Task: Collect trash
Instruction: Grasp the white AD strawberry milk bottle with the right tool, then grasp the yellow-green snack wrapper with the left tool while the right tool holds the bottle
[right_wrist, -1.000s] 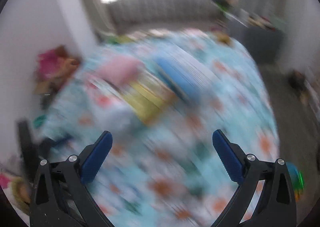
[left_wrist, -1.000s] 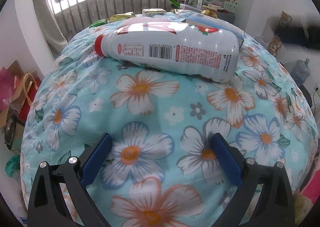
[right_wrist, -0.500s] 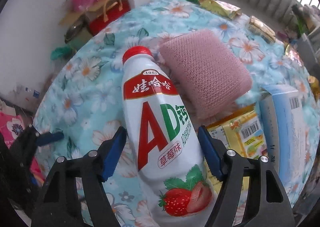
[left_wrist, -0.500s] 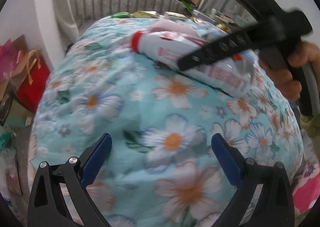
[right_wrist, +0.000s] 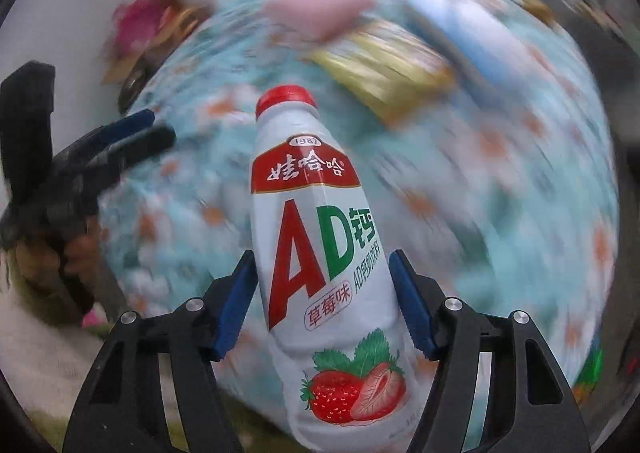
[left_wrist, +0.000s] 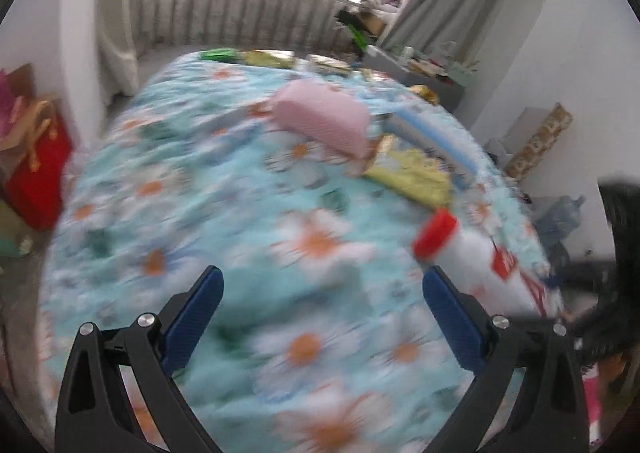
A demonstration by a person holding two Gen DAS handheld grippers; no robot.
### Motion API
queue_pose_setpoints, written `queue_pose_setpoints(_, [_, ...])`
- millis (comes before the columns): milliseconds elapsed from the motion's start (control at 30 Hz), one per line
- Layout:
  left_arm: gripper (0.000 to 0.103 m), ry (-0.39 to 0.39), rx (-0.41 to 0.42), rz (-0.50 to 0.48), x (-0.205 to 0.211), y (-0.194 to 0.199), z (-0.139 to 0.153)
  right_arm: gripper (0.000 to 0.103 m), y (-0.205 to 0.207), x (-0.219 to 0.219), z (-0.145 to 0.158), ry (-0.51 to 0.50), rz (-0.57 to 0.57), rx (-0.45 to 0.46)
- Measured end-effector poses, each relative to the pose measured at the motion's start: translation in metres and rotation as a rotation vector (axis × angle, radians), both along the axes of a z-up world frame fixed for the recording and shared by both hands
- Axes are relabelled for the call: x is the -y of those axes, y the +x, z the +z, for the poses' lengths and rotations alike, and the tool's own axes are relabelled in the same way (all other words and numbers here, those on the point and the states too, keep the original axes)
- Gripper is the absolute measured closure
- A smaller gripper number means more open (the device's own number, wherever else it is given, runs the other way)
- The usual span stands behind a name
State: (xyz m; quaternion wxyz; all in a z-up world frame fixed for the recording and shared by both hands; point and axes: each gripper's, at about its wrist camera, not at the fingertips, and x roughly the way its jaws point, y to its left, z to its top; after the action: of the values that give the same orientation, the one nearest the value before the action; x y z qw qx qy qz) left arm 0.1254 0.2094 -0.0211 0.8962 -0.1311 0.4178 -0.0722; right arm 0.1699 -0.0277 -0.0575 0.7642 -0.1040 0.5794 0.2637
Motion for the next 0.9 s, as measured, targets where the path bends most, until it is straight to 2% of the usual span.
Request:
queue_pose_setpoints(100, [0.005,-0.036,0.017,-0.082,0.022,0.017,0.005,0.04,-0.007,0.052,0.005,0.039,-0.196,0.011])
queue_pose_setpoints(233, [0.005,-0.065,0.022,-0.134,0.044,0.035,0.008,0.041,-0.004,0.107,0.006,0.112,-0.447,0.03])
queue_pose_setpoints(267, [0.006,-0.091,0.013,-0.139,0.047,0.041,0.008,0.041,-0.003,0.119,0.003,0.15,-0.503,0.022])
queue_pose_setpoints(333, [0.011,-0.198,-0.022,-0.148,0.049,0.054,0.003,0.04,-0.002,0.131,-0.003,0.238,-0.56,-0.005])
queue_pose_setpoints(533, [0.031,-0.514,-0.193,-0.032,0.043,0.091,-0.037,0.04,-0.002,0.148,-0.007,0.334,-0.593,-0.012])
queue_pose_setpoints(700, [0.045,-0.675,-0.188,0.107,0.029,0.107,-0.052,0.04,-0.005,0.158,-0.007,0.377,-0.588,-0.025])
queue_pose_setpoints(733, [0.049,-0.696,-0.185,0.133,0.026,0.109,-0.053,0.041,-0.007,0.158,-0.008,0.387,-0.587,-0.033])
queue_pose_setpoints(800, [0.07,-0.687,-0.19,0.175,0.026,0.112,-0.055,0.042,-0.006,0.154,-0.012,0.407,-0.582,-0.052])
queue_pose_setpoints(833, [0.075,-0.678,-0.188,0.185,0.026,0.112,-0.055,0.043,-0.006,0.153,-0.013,0.41,-0.581,-0.052])
queue_pose_setpoints(867, [0.085,-0.67,-0.191,0.189,0.027,0.111,-0.055,0.043,-0.006,0.151,-0.012,0.407,-0.581,-0.047])
queue_pose_setpoints(900, [0.09,-0.657,-0.195,0.189,0.028,0.108,-0.053,0.043,-0.007,0.15,-0.011,0.4,-0.579,-0.039])
